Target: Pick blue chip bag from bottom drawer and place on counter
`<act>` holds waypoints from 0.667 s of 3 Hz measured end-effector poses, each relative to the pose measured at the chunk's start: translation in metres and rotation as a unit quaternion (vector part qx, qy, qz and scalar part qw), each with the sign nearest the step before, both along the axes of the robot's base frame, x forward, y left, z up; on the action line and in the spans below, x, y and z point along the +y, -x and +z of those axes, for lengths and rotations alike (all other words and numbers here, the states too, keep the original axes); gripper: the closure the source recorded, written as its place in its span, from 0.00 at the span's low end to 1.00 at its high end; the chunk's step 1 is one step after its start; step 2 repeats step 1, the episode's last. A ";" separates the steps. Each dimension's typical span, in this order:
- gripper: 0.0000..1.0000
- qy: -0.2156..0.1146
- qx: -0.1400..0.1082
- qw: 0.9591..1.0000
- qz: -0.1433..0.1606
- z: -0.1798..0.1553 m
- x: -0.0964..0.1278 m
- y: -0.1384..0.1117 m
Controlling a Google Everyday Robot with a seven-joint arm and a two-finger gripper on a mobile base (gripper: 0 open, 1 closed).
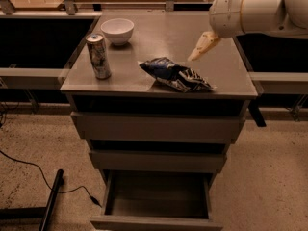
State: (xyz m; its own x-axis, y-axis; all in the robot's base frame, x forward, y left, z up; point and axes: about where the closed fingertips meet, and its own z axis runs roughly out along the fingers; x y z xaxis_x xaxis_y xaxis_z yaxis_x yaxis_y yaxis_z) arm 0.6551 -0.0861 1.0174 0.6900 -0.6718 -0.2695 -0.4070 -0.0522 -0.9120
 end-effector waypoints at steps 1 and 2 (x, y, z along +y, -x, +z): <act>0.00 0.000 0.000 1.000 0.000 0.000 0.000 0.000; 0.00 0.000 0.000 1.000 0.000 0.000 0.000 0.000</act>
Offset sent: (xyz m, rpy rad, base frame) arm 0.0000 0.0000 0.0000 0.0000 0.0000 0.0000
